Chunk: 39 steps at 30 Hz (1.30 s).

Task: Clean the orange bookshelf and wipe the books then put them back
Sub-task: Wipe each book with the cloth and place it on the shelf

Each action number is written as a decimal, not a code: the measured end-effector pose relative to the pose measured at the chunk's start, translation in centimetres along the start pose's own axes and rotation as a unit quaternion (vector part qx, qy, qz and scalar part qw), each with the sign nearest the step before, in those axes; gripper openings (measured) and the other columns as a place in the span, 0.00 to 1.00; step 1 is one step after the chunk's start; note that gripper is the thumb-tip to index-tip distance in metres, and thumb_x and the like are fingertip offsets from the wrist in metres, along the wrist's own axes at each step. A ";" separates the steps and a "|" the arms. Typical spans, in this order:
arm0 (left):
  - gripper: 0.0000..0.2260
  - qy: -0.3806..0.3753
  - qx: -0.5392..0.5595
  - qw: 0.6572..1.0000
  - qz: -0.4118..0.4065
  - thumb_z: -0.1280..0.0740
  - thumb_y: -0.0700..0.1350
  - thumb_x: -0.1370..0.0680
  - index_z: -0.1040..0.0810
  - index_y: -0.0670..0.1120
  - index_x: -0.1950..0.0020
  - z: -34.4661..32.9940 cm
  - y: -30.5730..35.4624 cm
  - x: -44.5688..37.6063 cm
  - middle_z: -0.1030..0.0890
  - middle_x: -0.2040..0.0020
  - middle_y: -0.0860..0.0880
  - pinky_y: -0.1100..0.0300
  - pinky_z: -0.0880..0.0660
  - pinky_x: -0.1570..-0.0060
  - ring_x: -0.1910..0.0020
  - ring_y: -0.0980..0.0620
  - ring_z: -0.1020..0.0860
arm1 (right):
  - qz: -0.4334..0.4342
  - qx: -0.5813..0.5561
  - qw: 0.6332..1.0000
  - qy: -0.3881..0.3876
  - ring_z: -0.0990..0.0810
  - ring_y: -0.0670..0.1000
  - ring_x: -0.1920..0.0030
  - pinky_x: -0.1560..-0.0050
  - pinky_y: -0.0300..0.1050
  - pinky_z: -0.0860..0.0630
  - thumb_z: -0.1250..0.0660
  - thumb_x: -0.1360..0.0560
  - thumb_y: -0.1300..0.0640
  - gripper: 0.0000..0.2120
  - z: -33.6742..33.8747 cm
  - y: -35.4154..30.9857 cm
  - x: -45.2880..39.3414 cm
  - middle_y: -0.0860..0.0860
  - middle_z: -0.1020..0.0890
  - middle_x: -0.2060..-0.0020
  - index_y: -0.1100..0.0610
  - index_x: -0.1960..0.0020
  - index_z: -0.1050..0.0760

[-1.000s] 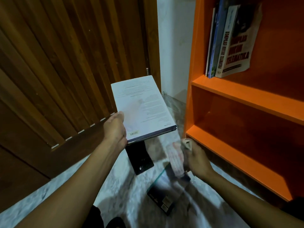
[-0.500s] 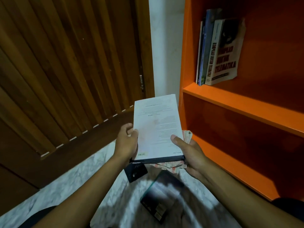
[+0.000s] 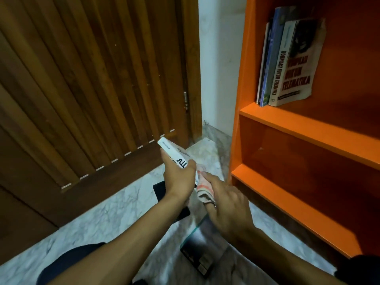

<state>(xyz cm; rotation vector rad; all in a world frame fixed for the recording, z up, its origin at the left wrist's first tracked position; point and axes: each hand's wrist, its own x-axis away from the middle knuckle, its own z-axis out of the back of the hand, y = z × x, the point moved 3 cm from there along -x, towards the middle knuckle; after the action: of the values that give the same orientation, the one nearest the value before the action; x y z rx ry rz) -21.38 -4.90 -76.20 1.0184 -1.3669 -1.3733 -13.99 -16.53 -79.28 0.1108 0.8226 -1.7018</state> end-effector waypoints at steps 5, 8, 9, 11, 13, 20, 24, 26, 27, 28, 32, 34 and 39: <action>0.26 -0.004 0.084 0.996 0.030 0.36 0.39 0.19 0.38 0.62 0.27 1.0 -0.3 -1.0 0.22 0.33 0.48 0.39 0.20 0.45 0.41 0.45 0.19 | 0.022 -0.105 0.991 -0.076 0.27 0.46 0.32 0.32 0.52 0.28 0.44 0.22 0.54 0.22 -0.8 0.6 0.0 0.48 0.22 0.33 0.52 0.30 0.27; 0.26 -0.025 0.094 0.995 0.012 0.40 0.37 0.17 0.38 0.62 0.25 1.4 0.1 -1.4 0.22 0.32 0.50 0.41 0.21 0.42 0.39 0.46 0.20 | -0.129 -0.325 0.935 -0.050 0.19 0.38 0.50 0.49 0.45 0.21 0.42 0.16 0.54 0.12 1.1 1.3 -1.5 0.46 0.17 0.48 0.51 0.39 0.23; 0.26 -0.036 0.099 0.994 0.010 0.40 0.37 0.16 0.37 0.61 0.24 1.6 0.1 -1.5 0.23 0.32 0.51 0.40 0.22 0.41 0.38 0.46 0.20 | -0.207 -0.365 0.908 -0.001 0.20 0.39 0.63 0.61 0.46 0.21 0.41 0.17 0.52 0.10 1.9 2.3 -2.1 0.48 0.17 0.59 0.54 0.45 0.23; 0.25 -0.055 0.100 0.993 0.004 0.41 0.37 0.16 0.35 0.60 0.24 1.9 -0.1 -1.5 0.21 0.33 0.50 0.42 0.23 0.39 0.38 0.46 0.20 | -0.358 -0.458 0.809 0.081 0.23 0.45 0.74 0.68 0.45 0.22 0.42 0.17 0.48 0.13 3.8 4.3 -3.1 0.52 0.21 0.68 0.56 0.52 0.25; 0.24 -0.073 0.078 0.994 -0.007 0.41 0.36 0.16 0.34 0.58 0.25 2.2 0.0 -1.2 0.19 0.36 0.51 0.51 0.21 0.43 0.40 0.48 0.19 | -0.410 -0.516 0.737 0.150 0.17 0.52 0.64 0.60 0.51 0.19 0.44 0.17 0.47 0.15 5.8 6.1 -4.1 0.56 0.17 0.59 0.57 0.46 0.25; 0.22 -0.182 0.040 0.982 -0.022 0.42 0.37 0.16 0.32 0.59 0.26 1.2 -0.6 0.7 0.15 0.42 0.52 0.40 0.25 0.37 0.41 0.47 0.18 | -0.165 -0.159 0.968 0.098 0.36 0.48 0.25 0.25 0.56 0.38 0.47 0.19 0.43 0.21 6.6 8.5 -5.8 0.44 0.28 0.28 0.43 0.28 0.30; 0.22 -0.189 0.077 0.979 -0.010 0.43 0.37 0.16 0.32 0.58 0.26 0.4 0.0 1.1 0.14 0.45 0.52 0.41 0.24 0.38 0.43 0.47 0.17 | -0.072 -0.063 0.995 0.027 0.53 0.47 0.21 0.23 0.49 0.62 0.42 0.24 0.66 0.29 3.7 6.7 -4.6 0.46 0.38 0.23 0.46 0.26 0.33; 0.22 -0.161 0.103 0.982 0.004 0.43 0.36 0.16 0.32 0.56 0.26 0.7 0.4 0.6 0.14 0.46 0.50 0.40 0.23 0.41 0.46 0.45 0.16 | -0.039 -0.059 0.997 0.011 0.52 0.46 0.21 0.22 0.49 0.62 0.43 0.24 0.63 0.27 2.7 5.8 -3.6 0.46 0.36 0.23 0.48 0.27 0.32; 0.22 -0.146 0.112 0.983 0.014 0.42 0.37 0.16 0.32 0.57 0.26 1.0 0.5 0.1 0.15 0.44 0.48 0.39 0.22 0.43 0.46 0.44 0.16 | -0.019 -0.054 0.998 -0.002 0.51 0.45 0.21 0.21 0.51 0.61 0.43 0.23 0.60 0.26 2.2 5.4 -3.0 0.46 0.35 0.24 0.49 0.27 0.31; 0.22 -0.132 0.120 0.984 0.025 0.42 0.37 0.16 0.33 0.57 0.25 1.4 0.7 -0.4 0.16 0.42 0.47 0.39 0.21 0.44 0.46 0.43 0.16 | 0.001 -0.055 0.998 -0.019 0.50 0.45 0.21 0.21 0.52 0.59 0.44 0.23 0.58 0.25 1.7 5.0 -2.4 0.46 0.34 0.24 0.50 0.27 0.31; 0.24 -0.055 0.157 0.985 0.040 0.42 0.38 0.16 0.37 0.56 0.22 3.6 0.8 -3.0 0.17 0.39 0.48 0.38 0.24 0.40 0.44 0.46 0.17 | 0.062 -0.074 0.992 -0.079 0.44 0.43 0.23 0.21 0.50 0.53 0.42 0.24 0.61 0.23 0.1 3.5 -0.2 0.46 0.29 0.27 0.49 0.30 0.28; 0.23 -0.010 0.161 0.986 0.037 0.42 0.37 0.16 0.36 0.55 0.23 4.7 0.7 -4.1 0.17 0.39 0.48 0.38 0.25 0.38 0.42 0.46 0.17 | 0.085 -0.088 0.988 -0.096 0.42 0.42 0.25 0.23 0.43 0.53 0.40 0.28 0.67 0.26 -0.4 3.1 0.6 0.50 0.25 0.30 0.52 0.32 0.26; 0.22 0.040 0.162 0.986 0.008 0.42 0.38 0.16 0.34 0.56 0.24 6.3 0.6 -5.0 0.19 0.37 0.50 0.49 0.25 0.39 0.42 0.50 0.18 | 0.122 -0.094 0.979 -0.133 0.29 0.47 0.35 0.30 0.43 0.37 0.46 0.25 0.55 0.21 -0.2 2.0 1.5 0.52 0.20 0.38 0.55 0.37 0.22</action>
<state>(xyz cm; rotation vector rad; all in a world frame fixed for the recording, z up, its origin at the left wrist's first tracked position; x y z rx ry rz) -26.22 1.50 -75.54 1.2566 -1.5674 -1.1056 -12.73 -17.83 -81.09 -0.1369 0.7319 -1.3656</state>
